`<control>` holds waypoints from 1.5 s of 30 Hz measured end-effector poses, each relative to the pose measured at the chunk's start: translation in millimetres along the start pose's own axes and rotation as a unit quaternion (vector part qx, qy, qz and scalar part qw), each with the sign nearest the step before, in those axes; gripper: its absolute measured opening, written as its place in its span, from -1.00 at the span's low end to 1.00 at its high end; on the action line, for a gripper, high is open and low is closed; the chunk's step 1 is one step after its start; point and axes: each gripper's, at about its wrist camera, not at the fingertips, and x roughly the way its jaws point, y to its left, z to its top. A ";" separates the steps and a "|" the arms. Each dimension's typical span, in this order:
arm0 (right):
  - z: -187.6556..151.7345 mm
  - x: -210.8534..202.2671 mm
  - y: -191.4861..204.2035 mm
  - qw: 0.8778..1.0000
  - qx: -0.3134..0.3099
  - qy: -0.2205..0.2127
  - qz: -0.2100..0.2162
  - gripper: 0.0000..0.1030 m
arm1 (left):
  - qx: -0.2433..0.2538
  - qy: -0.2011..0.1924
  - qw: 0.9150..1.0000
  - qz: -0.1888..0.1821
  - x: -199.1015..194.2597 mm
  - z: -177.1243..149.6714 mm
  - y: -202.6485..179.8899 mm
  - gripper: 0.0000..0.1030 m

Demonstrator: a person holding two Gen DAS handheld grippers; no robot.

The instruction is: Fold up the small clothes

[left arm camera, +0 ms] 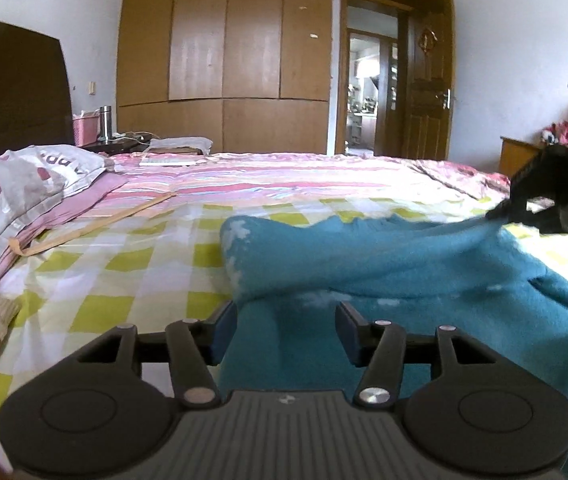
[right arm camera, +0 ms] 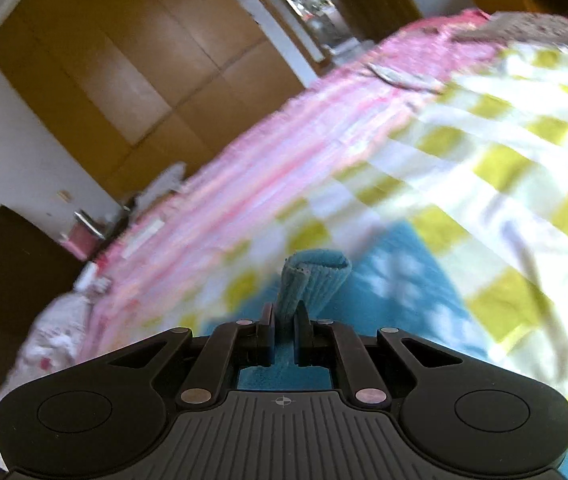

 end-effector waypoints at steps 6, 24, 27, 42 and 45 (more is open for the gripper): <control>-21.8 15.6 -27.8 0.999 0.021 0.035 0.005 -0.74 | 0.015 0.012 1.000 0.012 0.0 -5.1 -7.6 0.15; -15.3 -10.9 -23.6 0.995 -0.091 -0.035 -0.022 -0.61 | 0.061 0.007 0.995 0.074 53.1 44.8 -19.3 0.29; -11.2 -9.7 -32.2 0.995 -0.087 -0.030 -0.029 -0.61 | 0.051 0.029 0.995 0.080 70.7 44.5 -16.2 0.29; -30.9 5.1 -17.9 0.982 -0.190 0.017 -0.008 -0.67 | 0.068 0.084 0.990 0.092 87.0 32.8 -19.9 0.29; -28.8 -8.3 -16.8 0.983 -0.184 0.020 0.004 -0.61 | 0.063 0.075 0.992 0.085 69.0 34.8 -19.9 0.29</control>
